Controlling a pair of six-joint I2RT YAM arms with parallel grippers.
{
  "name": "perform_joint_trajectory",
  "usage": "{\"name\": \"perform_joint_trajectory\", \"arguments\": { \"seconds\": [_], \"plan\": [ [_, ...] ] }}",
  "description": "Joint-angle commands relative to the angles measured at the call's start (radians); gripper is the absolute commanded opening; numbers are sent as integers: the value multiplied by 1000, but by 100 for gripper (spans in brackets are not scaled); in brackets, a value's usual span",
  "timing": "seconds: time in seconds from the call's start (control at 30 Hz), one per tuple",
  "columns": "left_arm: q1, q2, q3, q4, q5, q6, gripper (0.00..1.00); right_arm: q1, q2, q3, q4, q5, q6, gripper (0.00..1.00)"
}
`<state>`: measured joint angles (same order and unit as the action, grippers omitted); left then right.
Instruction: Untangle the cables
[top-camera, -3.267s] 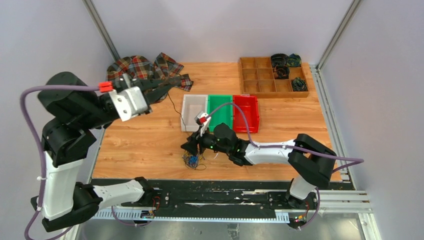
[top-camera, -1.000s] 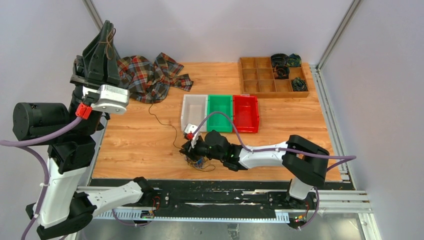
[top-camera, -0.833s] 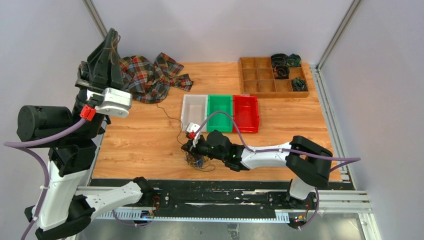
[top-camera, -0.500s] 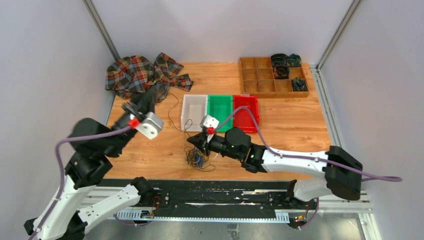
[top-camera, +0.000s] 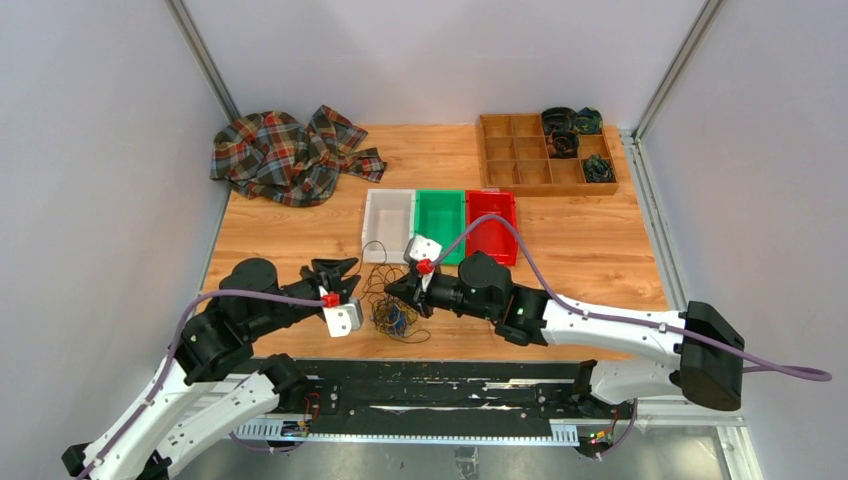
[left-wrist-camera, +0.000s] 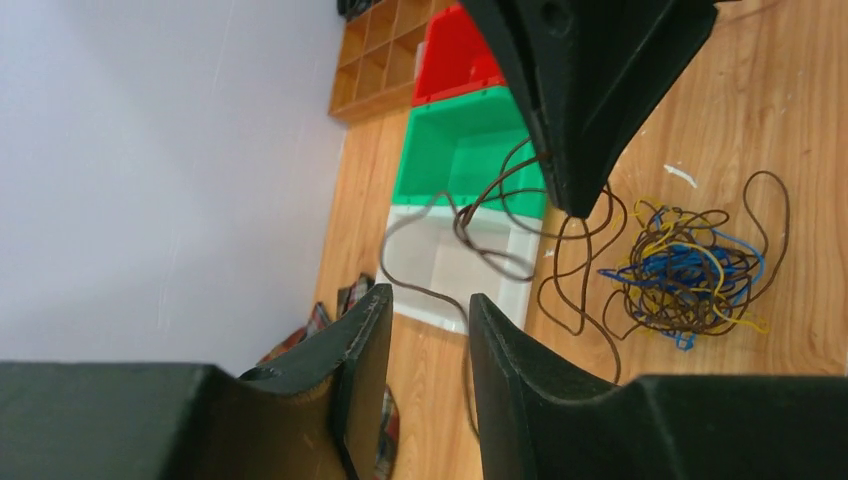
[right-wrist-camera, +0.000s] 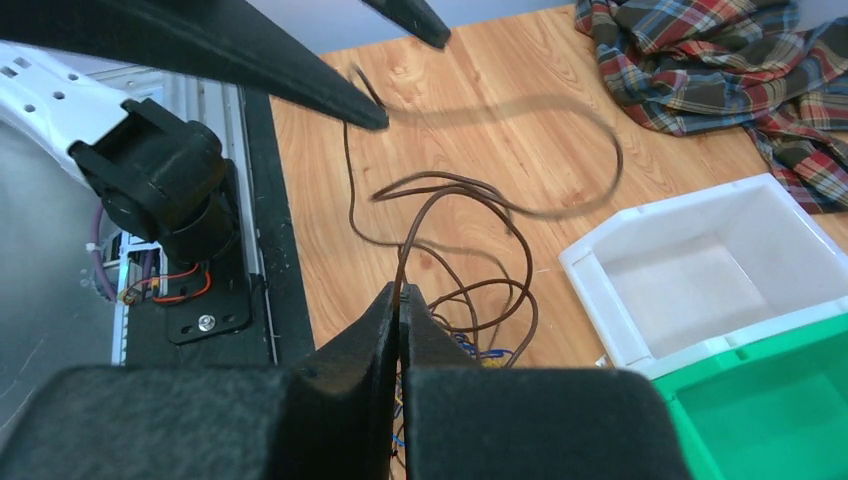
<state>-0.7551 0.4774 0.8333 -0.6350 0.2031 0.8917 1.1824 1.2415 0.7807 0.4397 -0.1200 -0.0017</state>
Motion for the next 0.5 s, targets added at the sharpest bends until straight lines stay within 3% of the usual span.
{"name": "perform_joint_trajectory", "arguments": {
  "seconds": [0.0,0.17,0.33,0.47],
  "plan": [
    [-6,30,7,24,130,90,39,-10,7,75,-68,-58,-26,1],
    [-6,115,67,116,115,94,38,-64,-26,74,-49,41,10,1],
    [-6,254,199,190,167,105,35,-201,-95,78,-42,86,40,1],
    [-6,374,345,211,125,58,38,-331,-185,129,-58,143,44,1]
  ]
}}
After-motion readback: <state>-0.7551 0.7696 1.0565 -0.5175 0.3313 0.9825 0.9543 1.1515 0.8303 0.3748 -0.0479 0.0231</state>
